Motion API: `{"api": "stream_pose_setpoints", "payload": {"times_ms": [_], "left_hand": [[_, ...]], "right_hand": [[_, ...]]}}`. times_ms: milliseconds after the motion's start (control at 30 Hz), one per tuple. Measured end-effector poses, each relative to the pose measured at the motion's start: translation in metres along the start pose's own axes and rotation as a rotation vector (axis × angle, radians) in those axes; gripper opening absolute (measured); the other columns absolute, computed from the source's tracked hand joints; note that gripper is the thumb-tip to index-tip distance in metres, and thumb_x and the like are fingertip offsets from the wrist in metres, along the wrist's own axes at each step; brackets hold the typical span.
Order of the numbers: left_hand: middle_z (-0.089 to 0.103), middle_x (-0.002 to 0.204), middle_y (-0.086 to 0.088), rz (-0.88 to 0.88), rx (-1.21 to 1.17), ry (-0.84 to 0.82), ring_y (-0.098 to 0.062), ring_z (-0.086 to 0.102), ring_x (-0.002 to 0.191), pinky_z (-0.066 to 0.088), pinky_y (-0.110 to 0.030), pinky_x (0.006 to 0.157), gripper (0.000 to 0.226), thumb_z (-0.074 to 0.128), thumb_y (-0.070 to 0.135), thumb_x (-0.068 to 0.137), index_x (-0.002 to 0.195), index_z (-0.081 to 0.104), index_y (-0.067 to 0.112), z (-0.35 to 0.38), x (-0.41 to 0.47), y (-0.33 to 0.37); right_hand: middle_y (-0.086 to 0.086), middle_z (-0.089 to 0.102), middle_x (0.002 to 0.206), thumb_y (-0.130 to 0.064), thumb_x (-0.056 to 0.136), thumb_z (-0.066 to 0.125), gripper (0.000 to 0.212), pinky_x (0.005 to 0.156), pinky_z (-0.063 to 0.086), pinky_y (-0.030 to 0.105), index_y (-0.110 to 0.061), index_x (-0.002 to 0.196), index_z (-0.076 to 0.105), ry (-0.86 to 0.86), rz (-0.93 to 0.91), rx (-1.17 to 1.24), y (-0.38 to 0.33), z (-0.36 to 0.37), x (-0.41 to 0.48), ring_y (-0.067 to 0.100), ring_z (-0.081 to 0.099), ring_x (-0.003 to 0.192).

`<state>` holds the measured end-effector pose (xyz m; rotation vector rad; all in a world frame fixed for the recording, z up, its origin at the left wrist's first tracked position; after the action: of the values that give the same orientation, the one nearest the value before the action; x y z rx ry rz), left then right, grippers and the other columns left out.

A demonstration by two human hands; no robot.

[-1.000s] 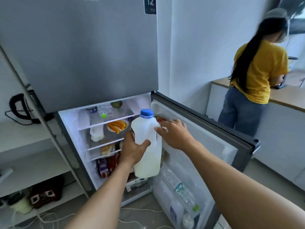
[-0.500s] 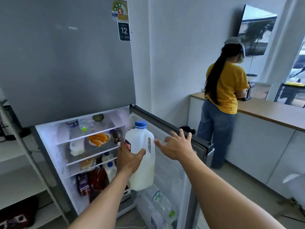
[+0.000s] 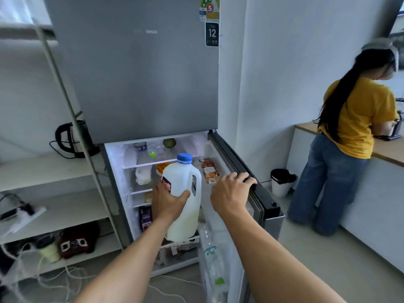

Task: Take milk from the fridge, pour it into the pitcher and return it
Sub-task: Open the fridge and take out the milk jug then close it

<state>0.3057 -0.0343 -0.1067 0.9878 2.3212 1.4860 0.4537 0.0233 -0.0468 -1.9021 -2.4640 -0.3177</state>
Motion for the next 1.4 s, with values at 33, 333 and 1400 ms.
{"api": "stream_pose_setpoints", "payload": {"times_ms": [33, 333, 1400], "left_hand": [[0.052, 0.129, -0.009, -0.008, 0.006, 0.030, -0.034, 0.052, 0.120, 0.048, -0.044, 0.096, 0.095, 0.064, 0.053, 0.052, 0.135, 0.041, 0.015, -0.011, 0.001, -0.002], [0.055, 0.119, -0.009, -0.092, 0.008, 0.264, -0.032, 0.056, 0.108, 0.050, -0.050, 0.093, 0.086, 0.067, 0.055, 0.050, 0.123, 0.046, 0.014, -0.075, 0.024, -0.033], [0.042, 0.130, -0.013, -0.324, -0.026, 0.674, -0.036, 0.046, 0.120, 0.043, -0.051, 0.100, 0.092, 0.066, 0.046, 0.051, 0.129, 0.039, 0.007, -0.233, 0.215, -0.142]], "right_hand": [[0.024, 0.045, 0.141, -0.034, 0.096, 0.035, 0.053, 0.099, 0.032, 0.061, -0.004, 0.138, 0.043, -0.028, -0.023, -0.038, -0.010, -0.005, -0.002, 0.047, 0.035, 0.128], [0.009, 0.056, 0.127, -0.021, 0.090, 0.045, 0.037, 0.090, 0.042, 0.041, -0.013, 0.124, 0.056, -0.071, -0.285, 0.133, -0.062, -0.039, 0.005, 0.028, 0.039, 0.117], [0.005, 0.032, 0.131, -0.027, 0.089, 0.058, 0.049, 0.074, 0.047, 0.034, -0.013, 0.134, 0.043, 0.067, -0.653, 0.762, -0.340, -0.012, 0.122, 0.023, 0.033, 0.125]]}}
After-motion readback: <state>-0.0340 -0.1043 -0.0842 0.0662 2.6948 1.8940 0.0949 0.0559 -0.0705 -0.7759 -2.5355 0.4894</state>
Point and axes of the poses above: each hand's wrist, its own x-axis towards the middle knuckle, its own z-axis out of the palm, y = z × x, the point moved 1 cm from there along x, towards the middle knuckle
